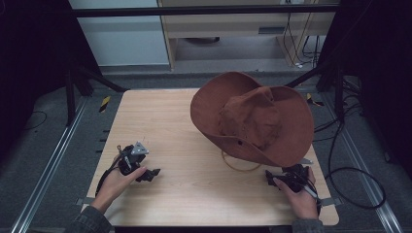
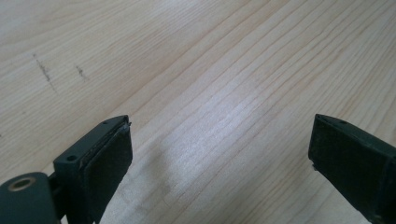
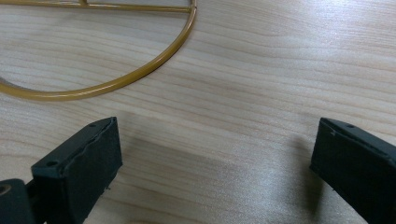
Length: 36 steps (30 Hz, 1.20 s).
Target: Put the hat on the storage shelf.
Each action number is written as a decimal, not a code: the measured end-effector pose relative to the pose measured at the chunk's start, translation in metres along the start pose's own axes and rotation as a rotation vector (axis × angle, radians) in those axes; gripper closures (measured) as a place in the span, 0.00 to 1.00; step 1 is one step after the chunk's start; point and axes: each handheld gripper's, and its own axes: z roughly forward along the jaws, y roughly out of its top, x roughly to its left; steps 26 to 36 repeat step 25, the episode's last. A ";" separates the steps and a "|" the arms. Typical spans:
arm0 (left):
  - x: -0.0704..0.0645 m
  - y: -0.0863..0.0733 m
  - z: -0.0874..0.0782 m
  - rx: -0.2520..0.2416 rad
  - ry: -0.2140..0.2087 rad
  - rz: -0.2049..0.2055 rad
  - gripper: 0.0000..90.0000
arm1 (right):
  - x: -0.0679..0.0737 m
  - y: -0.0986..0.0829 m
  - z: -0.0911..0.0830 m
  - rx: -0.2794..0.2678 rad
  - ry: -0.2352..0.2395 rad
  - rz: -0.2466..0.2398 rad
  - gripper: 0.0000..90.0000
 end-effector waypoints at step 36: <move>0.003 -0.021 0.020 -0.117 -0.008 -0.049 0.00 | 0.002 0.000 0.000 0.006 0.003 0.027 0.02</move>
